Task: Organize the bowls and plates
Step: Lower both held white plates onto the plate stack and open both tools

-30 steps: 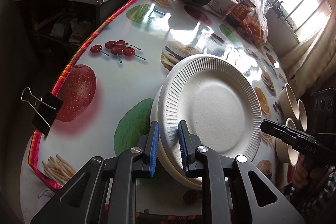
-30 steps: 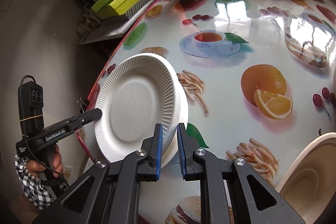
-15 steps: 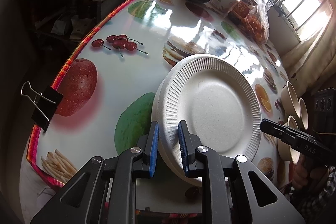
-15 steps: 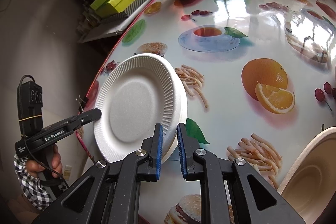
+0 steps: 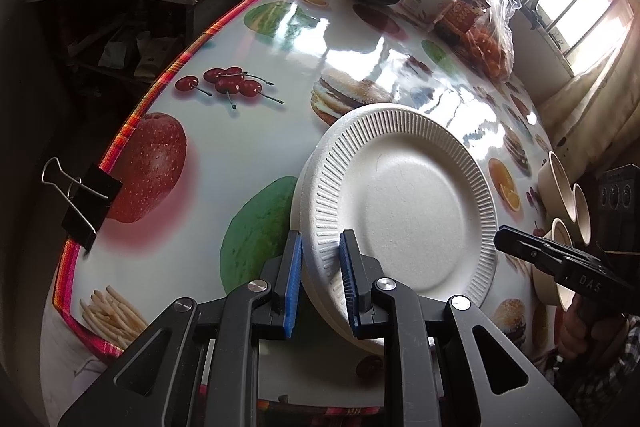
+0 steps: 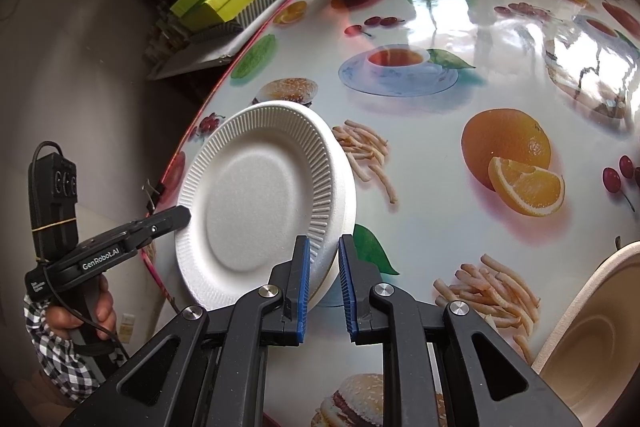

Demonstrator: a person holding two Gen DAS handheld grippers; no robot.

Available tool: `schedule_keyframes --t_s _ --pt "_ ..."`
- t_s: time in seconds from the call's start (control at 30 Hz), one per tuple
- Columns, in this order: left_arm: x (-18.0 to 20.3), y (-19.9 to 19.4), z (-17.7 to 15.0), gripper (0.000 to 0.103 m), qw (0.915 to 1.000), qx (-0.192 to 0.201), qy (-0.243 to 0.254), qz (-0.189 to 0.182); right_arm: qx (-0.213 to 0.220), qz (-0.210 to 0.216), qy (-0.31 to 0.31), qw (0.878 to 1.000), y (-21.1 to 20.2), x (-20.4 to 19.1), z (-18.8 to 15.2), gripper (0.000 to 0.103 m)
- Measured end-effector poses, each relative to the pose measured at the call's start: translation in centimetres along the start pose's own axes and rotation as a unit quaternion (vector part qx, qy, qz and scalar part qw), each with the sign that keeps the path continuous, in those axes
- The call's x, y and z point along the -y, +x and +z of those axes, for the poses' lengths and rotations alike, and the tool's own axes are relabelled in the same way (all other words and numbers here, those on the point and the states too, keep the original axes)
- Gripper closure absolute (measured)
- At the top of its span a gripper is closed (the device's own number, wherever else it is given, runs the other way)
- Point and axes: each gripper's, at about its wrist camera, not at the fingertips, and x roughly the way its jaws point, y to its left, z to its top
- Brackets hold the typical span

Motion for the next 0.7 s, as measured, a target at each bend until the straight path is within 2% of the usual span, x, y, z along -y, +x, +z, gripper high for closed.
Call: schedule_keyframes --t_s 0.7 --pt "0.18 0.09 0.21 0.082 0.9999 0.002 0.007 0.008 0.002 -0.009 -0.001 1.0 0.01 -0.07 0.16 0.085"
